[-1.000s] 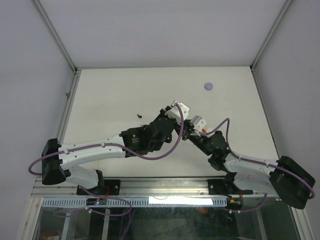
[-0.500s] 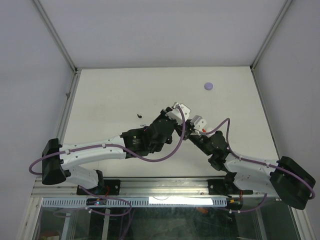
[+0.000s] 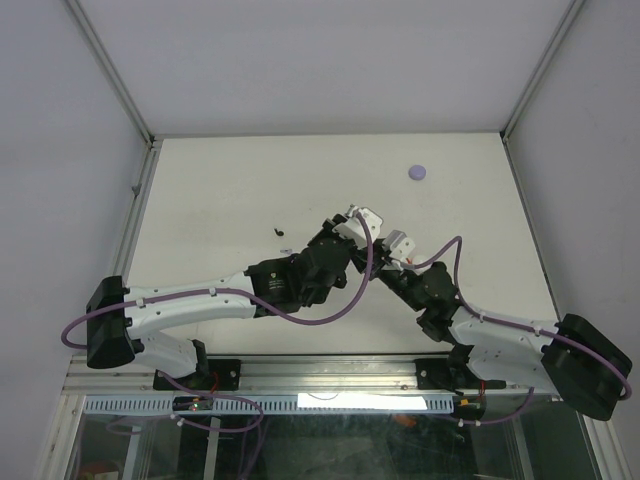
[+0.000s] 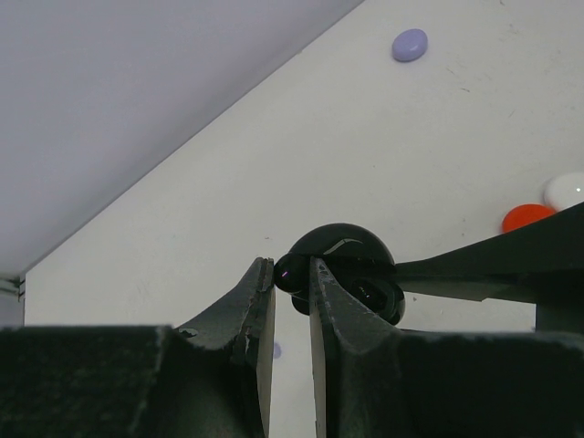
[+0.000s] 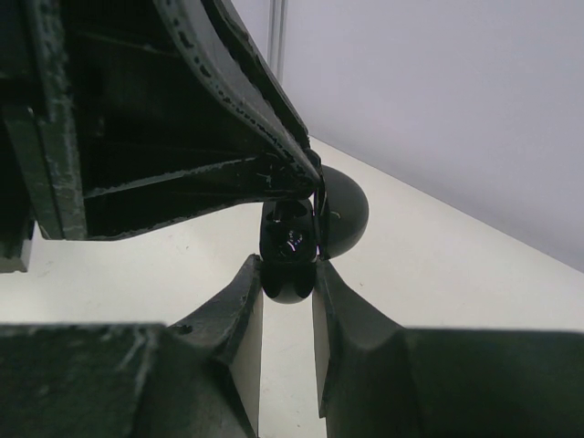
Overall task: Insert the wireless bluetooth earbuds into the charging case
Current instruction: Place the earbud in the charging case.
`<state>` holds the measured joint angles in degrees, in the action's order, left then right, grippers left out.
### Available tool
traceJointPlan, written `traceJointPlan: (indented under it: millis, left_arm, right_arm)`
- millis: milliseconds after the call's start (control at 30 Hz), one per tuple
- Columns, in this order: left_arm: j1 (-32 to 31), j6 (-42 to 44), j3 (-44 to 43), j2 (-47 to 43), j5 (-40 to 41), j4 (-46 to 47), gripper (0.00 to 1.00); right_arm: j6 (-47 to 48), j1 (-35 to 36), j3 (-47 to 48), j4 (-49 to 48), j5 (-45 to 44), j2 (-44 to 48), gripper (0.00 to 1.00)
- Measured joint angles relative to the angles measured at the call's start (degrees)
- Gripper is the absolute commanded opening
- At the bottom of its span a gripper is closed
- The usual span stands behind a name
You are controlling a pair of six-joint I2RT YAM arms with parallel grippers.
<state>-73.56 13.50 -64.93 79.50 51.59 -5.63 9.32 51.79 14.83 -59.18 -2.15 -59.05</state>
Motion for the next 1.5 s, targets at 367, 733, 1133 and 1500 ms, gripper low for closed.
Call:
traceJointPlan:
  millis: [367,733,1133,1500]
  left_arm:
    - [-0.02,0.98,0.31,0.0,-1.16,0.96,0.17]
    - [-0.35,1.57,1.6,-0.02,-2.69,0.85,0.24]
    - [-0.76,-1.95,1.66,-0.02,-3.78,-0.39,0.32]
    - [-0.57,-12.04,-0.98,-0.02,-4.04,-6.54,0.44]
  right_arm:
    - [0.0,0.0,-0.02,0.92,-0.24,1.09,0.0]
    - [0.0,0.0,-0.44,2.51,-0.24,1.16,0.0]
    - [-0.02,0.02,-0.66,2.82,-0.31,1.73,0.0]
    - [-0.24,0.11,-0.72,3.32,-1.03,1.7,0.0]
